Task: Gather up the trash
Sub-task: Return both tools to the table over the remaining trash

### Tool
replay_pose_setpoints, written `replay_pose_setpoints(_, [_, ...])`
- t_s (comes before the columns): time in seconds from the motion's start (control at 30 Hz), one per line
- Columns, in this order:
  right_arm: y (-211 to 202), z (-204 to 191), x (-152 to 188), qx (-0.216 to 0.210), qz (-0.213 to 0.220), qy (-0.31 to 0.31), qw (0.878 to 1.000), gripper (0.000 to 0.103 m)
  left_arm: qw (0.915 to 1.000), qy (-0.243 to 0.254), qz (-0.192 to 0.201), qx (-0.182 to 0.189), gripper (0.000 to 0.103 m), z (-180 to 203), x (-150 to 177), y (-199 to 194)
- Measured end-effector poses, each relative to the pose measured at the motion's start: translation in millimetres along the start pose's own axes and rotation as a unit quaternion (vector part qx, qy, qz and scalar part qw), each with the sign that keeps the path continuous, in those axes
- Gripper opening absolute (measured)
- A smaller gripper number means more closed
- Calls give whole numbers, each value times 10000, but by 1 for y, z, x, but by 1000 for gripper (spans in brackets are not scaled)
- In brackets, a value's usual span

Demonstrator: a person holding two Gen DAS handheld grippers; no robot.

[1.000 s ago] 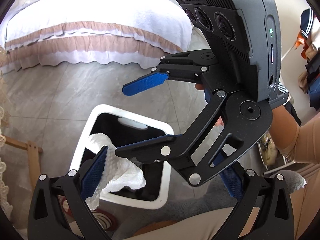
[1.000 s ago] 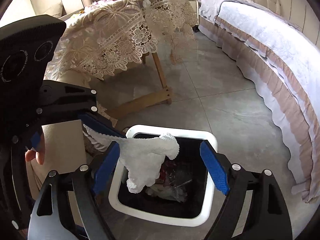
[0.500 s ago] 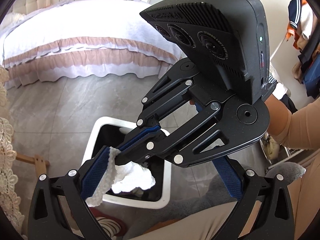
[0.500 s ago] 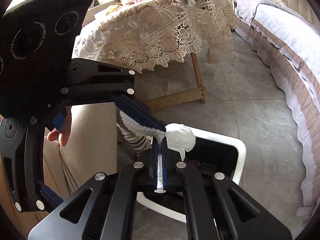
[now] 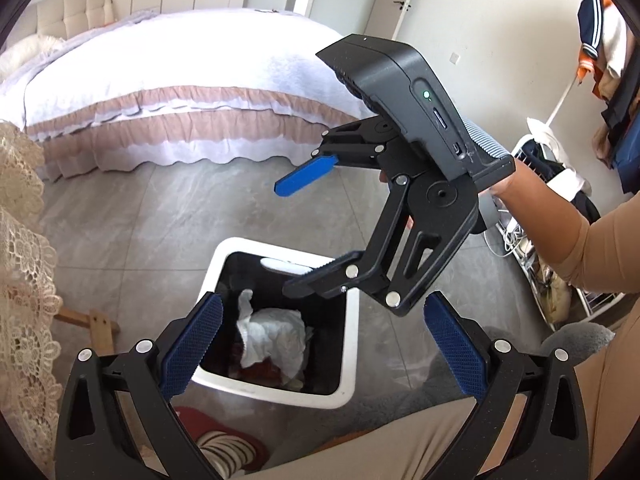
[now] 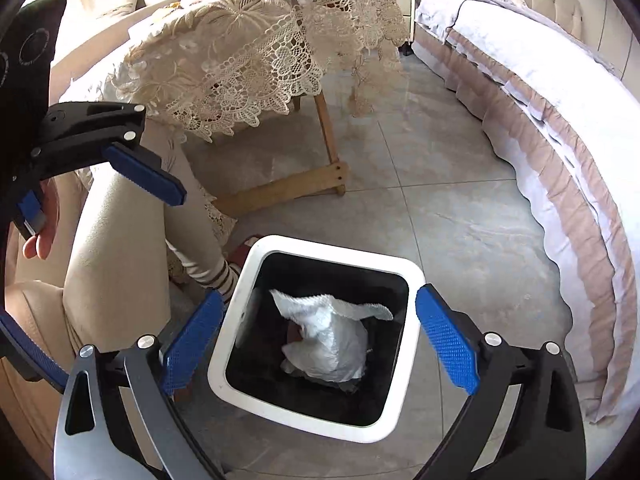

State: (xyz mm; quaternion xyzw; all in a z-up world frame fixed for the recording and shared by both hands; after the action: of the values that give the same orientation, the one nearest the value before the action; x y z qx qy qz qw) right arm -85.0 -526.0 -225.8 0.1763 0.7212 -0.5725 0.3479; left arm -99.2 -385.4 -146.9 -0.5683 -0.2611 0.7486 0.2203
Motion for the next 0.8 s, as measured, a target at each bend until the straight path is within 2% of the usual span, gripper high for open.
replay_pose_setpoints(0.13, [-16,3,-13,318,413,1,9986,98,9998,-38,169,-138,99,-3,-1,-11])
replay_pose_setpoints(0.33, [-39,-5,-42,344,1162,35,9926,98,9976,-92,550,-411,99,-9,-7,-42])
replay_pose_setpoints(0.6, [-46,-37,-95,-259,1625,-167,9862,98,9883,-194,1235,-875,99,-20,-13,-101])
replay_pose_setpoints(0.67, [-47,-47,-110,-321,1796,-244,9829,98,9855,-217,1355,-1001,99,-25,-11,-118])
replay_pose_setpoints(0.8, [-47,-73,-142,-260,2239,-465,9732,98,9750,-271,1631,-1482,99,-39,-5,-158])
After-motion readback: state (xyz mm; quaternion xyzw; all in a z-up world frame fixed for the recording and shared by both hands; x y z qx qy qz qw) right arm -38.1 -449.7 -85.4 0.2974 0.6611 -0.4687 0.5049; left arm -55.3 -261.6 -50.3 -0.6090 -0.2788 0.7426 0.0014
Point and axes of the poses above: each gripper's, at about its wrist camera, not at the fingertips, and y roughly the way its jaws point, z to its right, x to its underside, the point moved 3 cm from there along y, roughly the way its jaws point, and after that the axes turned 10 degrees about z, right-handed, at the moved point
